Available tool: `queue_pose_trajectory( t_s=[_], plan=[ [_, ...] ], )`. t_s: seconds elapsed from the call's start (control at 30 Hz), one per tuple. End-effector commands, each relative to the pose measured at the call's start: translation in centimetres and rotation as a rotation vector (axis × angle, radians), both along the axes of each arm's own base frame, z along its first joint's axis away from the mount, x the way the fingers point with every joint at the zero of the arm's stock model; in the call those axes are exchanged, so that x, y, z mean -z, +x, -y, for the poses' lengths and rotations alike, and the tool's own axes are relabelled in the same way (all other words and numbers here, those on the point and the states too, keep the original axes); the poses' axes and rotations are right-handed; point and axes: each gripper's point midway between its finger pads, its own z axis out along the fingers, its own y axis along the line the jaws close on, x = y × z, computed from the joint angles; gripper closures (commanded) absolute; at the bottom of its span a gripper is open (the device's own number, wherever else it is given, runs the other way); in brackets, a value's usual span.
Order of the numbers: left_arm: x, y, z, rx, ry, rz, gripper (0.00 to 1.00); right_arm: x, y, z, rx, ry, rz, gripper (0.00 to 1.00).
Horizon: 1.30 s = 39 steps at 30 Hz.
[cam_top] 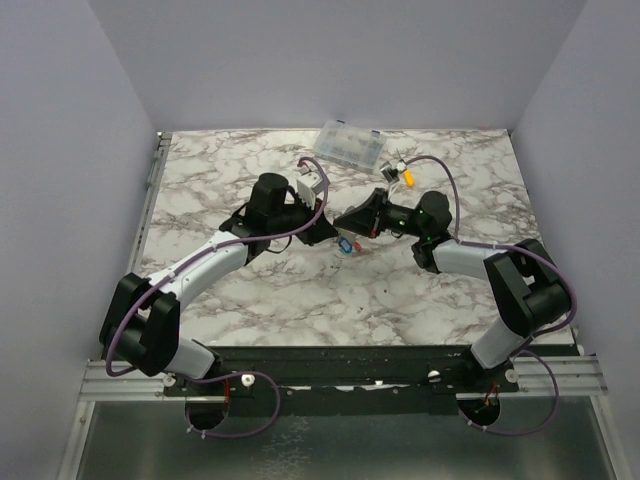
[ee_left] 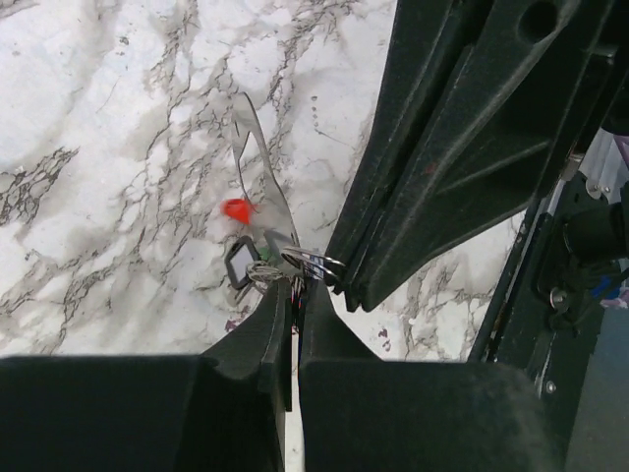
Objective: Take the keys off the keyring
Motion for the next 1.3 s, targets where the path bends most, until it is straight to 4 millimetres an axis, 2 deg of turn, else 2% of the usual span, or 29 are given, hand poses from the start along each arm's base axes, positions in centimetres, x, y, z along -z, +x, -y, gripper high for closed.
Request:
queue_pose_trajectory(
  t_s=[0.0, 0.07, 0.17, 0.27, 0.33, 0.4, 0.67, 0.83, 1.0, 1.03, 1.1, 1.27],
  plan=[
    [-1.2, 1.4, -1.0, -0.054, -0.018, 0.012, 1.00, -2.3, -1.8, -0.3, -0.093, -0.003, 0.092, 0.79],
    [-1.5, 1.2, -1.6, -0.049, -0.045, -0.008, 1.00, -2.8, -2.1, 0.4, -0.109, -0.022, 0.128, 0.59],
    [-2.6, 0.0, -1.9, 0.013, -0.103, -0.023, 1.00, -3.4, -1.7, 2.4, -0.118, -0.035, 0.129, 0.41],
    [-3.8, -1.1, -1.8, 0.068, -0.169, -0.039, 1.00, -3.5, -0.9, 4.9, -0.089, -0.052, 0.161, 0.18],
    [-4.8, -2.0, -1.4, 0.112, -0.225, -0.053, 1.00, -2.6, 0.1, 5.9, -0.041, -0.086, 0.163, 0.12],
    [-6.0, -3.0, -1.0, 0.161, -0.290, -0.068, 1.00, -1.7, 0.1, 6.1, -0.042, -0.108, 0.196, 0.12],
    [-9.1, -4.5, -0.7, 0.216, -0.404, -0.070, 1.00, 0.5, 1.5, 5.9, -0.035, -0.124, 0.239, 0.10],
    [-9.6, -5.1, -0.7, 0.229, -0.437, -0.072, 1.00, 1.2, 0.7, 5.7, -0.079, -0.088, 0.182, 0.11],
    [-9.9, -5.7, -0.8, 0.246, -0.451, -0.076, 1.00, 1.5, 1.8, 6.1, -0.025, -0.096, 0.183, 0.11],
    [-10.0, -5.7, -0.8, 0.246, -0.453, -0.075, 1.00, 1.4, 2.1, 6.1, -0.019, -0.095, 0.183, 0.14],
    [-10.1, -5.8, -0.8, 0.243, -0.456, -0.072, 1.00, 0.9, 2.0, 6.1, -0.033, -0.085, 0.188, 0.27],
    [-10.1, -4.8, -1.3, 0.195, -0.459, -0.056, 1.00, 0.0, -0.1, 6.1, -0.108, -0.019, 0.144, 0.70]
  ],
)
